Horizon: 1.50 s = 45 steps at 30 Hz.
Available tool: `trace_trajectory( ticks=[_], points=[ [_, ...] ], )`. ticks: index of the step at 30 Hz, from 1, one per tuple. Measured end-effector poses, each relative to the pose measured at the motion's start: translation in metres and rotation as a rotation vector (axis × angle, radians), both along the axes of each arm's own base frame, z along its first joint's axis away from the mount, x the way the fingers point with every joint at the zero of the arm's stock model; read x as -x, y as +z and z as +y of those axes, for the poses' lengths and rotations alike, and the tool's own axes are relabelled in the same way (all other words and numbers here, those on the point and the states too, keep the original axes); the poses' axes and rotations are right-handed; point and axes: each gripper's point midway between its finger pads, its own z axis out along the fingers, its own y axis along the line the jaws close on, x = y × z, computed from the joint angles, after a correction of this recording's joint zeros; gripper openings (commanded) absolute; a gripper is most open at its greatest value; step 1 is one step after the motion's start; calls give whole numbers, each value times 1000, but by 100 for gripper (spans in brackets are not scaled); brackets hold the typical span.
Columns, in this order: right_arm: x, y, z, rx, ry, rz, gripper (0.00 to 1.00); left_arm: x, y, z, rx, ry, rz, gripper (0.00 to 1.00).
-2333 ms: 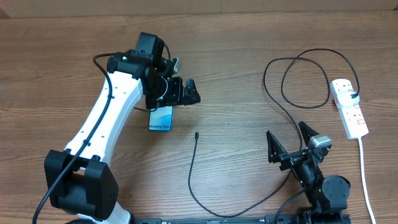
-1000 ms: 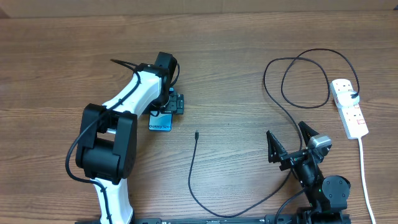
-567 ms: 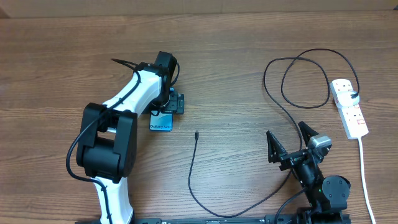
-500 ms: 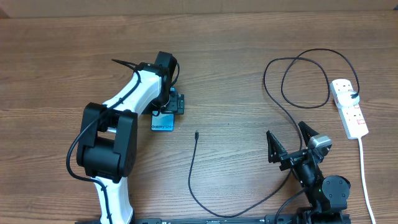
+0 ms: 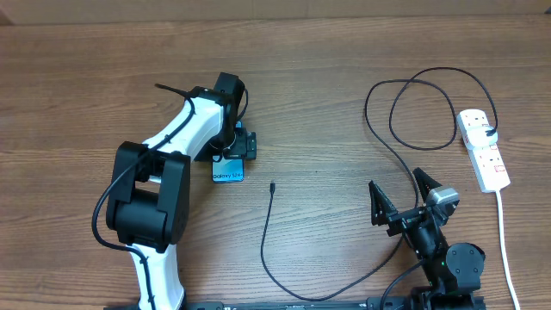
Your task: Plug charger to phone and switch on socket
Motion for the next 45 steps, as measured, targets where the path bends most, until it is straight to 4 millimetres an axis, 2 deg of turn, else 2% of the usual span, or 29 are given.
trace_trajectory(
  ticks=[3,11,28,33,45],
  points=[
    [0,0,0,0,0,0,100,-5,0,2,3,33,-17,100],
    [0,0,0,0,0,0,100,-9,0,8,3,74,-25,82],
    [0,0,0,0,1,0,100,-8,0,8,10,73,-22,80],
    [0,0,0,0,1,0,100,-8,0,9,20,56,-16,74],
    [0,0,0,0,0,0,100,-3,2,10,50,54,28,76]
  ],
)
